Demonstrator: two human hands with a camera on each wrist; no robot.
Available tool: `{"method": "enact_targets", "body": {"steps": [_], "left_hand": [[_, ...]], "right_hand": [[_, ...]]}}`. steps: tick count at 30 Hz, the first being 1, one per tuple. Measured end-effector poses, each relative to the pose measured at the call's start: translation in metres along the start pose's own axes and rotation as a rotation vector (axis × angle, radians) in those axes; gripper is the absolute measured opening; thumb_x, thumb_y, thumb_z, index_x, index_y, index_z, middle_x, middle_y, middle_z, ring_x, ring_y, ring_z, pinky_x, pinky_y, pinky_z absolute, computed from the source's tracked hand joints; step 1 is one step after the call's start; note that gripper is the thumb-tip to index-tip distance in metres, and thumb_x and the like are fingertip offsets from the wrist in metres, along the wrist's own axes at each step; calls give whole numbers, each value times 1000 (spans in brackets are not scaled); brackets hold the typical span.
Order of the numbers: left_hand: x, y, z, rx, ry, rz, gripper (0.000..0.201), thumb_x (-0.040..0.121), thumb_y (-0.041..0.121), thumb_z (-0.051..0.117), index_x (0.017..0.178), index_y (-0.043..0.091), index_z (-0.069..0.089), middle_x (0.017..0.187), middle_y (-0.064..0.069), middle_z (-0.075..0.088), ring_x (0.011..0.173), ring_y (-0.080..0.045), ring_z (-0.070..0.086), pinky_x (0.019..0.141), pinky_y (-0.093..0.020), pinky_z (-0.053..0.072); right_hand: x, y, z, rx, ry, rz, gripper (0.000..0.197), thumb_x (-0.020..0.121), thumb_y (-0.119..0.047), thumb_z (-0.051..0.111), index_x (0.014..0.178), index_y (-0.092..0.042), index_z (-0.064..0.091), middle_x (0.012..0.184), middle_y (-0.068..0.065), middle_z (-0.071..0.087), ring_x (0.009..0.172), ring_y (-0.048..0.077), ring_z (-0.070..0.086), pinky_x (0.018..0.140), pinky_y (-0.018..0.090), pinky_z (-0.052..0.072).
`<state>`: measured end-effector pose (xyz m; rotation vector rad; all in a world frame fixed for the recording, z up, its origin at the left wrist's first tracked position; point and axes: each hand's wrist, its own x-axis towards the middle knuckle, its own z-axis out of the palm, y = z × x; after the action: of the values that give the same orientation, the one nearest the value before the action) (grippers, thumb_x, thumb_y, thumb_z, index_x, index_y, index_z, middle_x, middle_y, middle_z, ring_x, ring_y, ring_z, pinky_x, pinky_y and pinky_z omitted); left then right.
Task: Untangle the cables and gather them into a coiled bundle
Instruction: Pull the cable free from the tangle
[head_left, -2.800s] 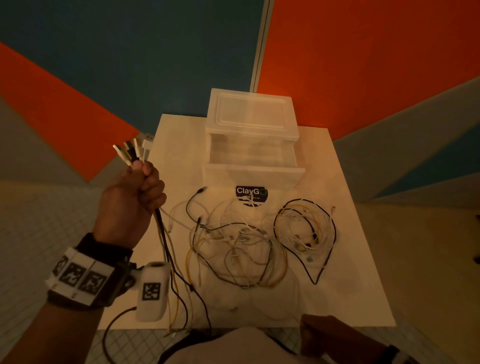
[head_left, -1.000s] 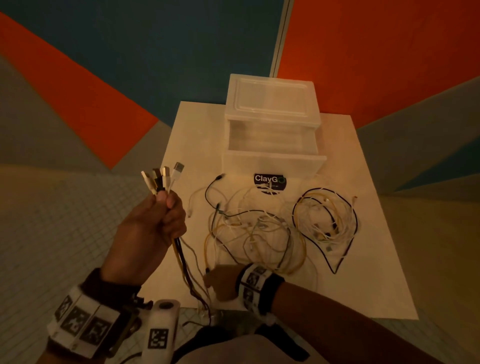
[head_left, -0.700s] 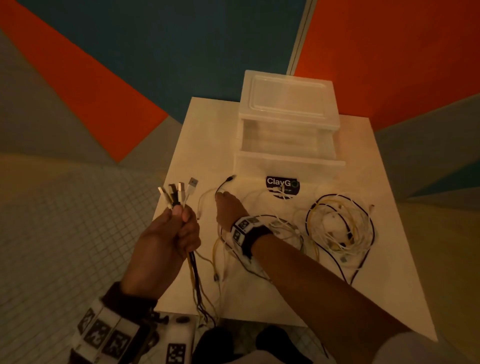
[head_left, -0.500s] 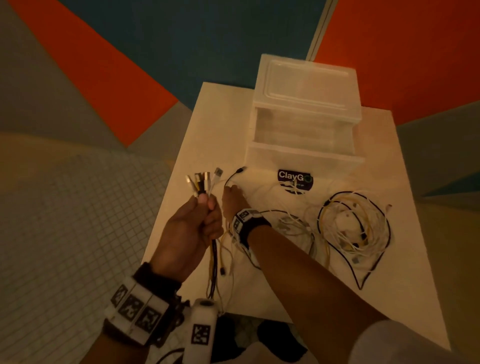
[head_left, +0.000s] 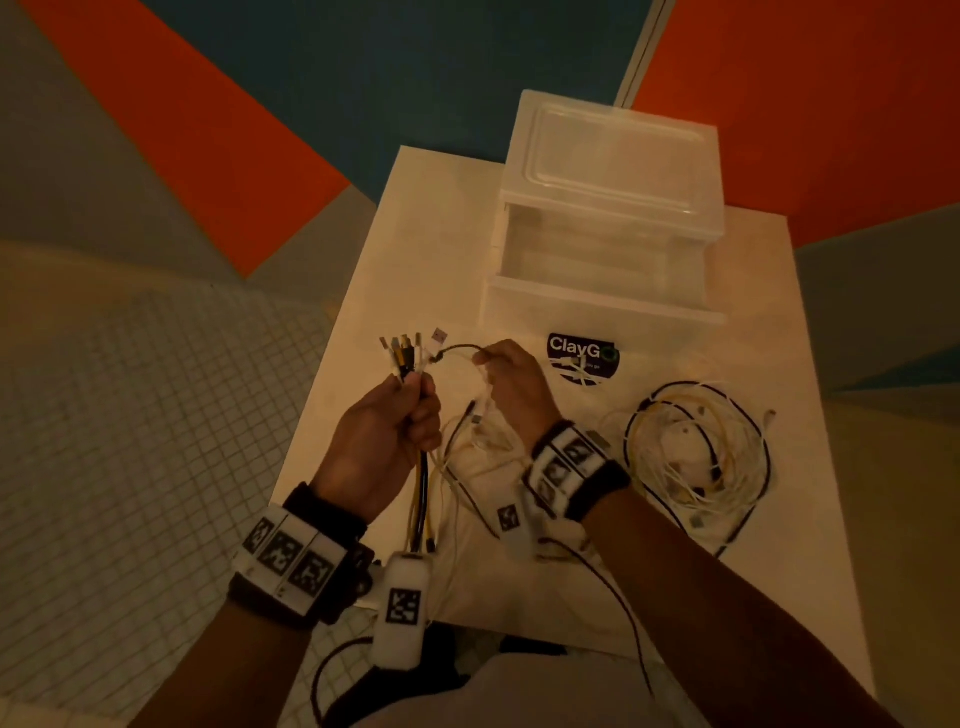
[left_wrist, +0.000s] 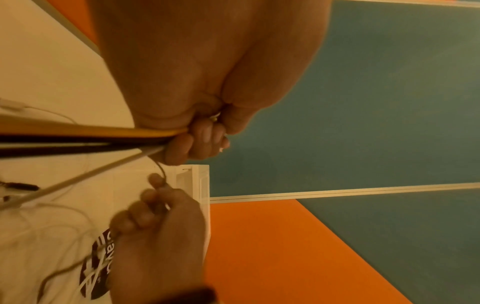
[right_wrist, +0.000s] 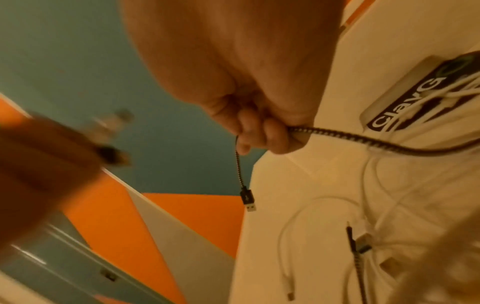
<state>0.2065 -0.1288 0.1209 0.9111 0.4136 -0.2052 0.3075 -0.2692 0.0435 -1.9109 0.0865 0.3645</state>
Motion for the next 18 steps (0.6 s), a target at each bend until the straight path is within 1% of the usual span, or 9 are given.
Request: {"method": "enact_targets", "body": {"steps": [1, 3, 7, 8, 10, 11, 15, 17, 18], "left_hand": [[3, -2, 0, 6, 6, -3, 24, 103, 18, 36, 88, 7, 52, 66, 0, 34, 54, -10, 30, 51, -22, 31], [6, -8, 4, 23, 11, -23, 25, 103, 20, 37, 89, 7, 53, 67, 0, 34, 55, -11, 29, 52, -23, 30], [8, -21, 21, 49, -14, -46, 27, 102, 23, 38, 91, 6, 56, 69, 0, 33, 57, -11, 29, 55, -25, 27], [8, -22, 24, 51, -17, -50, 28, 101, 24, 38, 92, 5, 56, 69, -1, 33, 57, -11, 29, 55, -25, 27], [8, -25, 31, 53, -24, -55, 29, 101, 24, 37, 94, 3, 56, 68, -1, 35, 58, -12, 30, 56, -25, 28], [7, -27, 34, 49, -34, -54, 30, 101, 25, 37, 95, 3, 56, 68, 0, 36, 58, -12, 30, 56, -25, 28], [3, -36, 41, 54, -72, -15, 32, 99, 28, 39, 100, 1, 56, 69, -1, 41, 62, -15, 34, 59, -27, 31], [0, -38, 44, 56, -102, 22, 33, 98, 29, 40, 104, 0, 54, 75, -9, 42, 65, -20, 38, 60, -32, 36], [-1, -39, 45, 65, -100, 38, 33, 98, 29, 41, 106, 0, 54, 79, -12, 43, 68, -23, 42, 60, -34, 40]], "right_hand": [[-18, -9, -11, 52, -12, -19, 25, 101, -20, 41, 96, -9, 63, 61, -21, 56, 56, 0, 44, 54, 17, 33], [-56, -21, -30, 121, -28, -81, 29, 104, -22, 39, 94, -6, 62, 56, -21, 54, 49, -1, 40, 50, 14, 31], [-109, -32, -60, 383, -124, -77, 23, 102, -7, 41, 99, 9, 57, 67, 4, 53, 53, 8, 41, 50, 20, 33], [-115, -33, -63, 395, -115, -89, 22, 101, -8, 42, 102, 8, 58, 67, 0, 54, 55, 6, 41, 51, 20, 32], [-121, -38, -68, 381, -70, -163, 20, 101, -9, 44, 103, 5, 58, 64, -16, 57, 55, -1, 45, 53, 15, 35], [-122, -41, -69, 387, -48, -204, 17, 101, -8, 45, 103, 4, 57, 62, -16, 57, 54, -2, 46, 53, 14, 37], [-120, -43, -61, 393, -10, -206, 11, 99, -3, 45, 99, -8, 55, 67, 3, 58, 54, 16, 51, 53, 28, 46], [-121, -39, -52, 309, 2, -181, 11, 98, -6, 47, 95, -13, 56, 69, 5, 62, 55, 17, 56, 54, 31, 49], [-123, -37, -48, 250, 3, -191, 10, 98, -7, 49, 94, -13, 55, 70, 3, 63, 54, 14, 57, 53, 29, 48]]}}
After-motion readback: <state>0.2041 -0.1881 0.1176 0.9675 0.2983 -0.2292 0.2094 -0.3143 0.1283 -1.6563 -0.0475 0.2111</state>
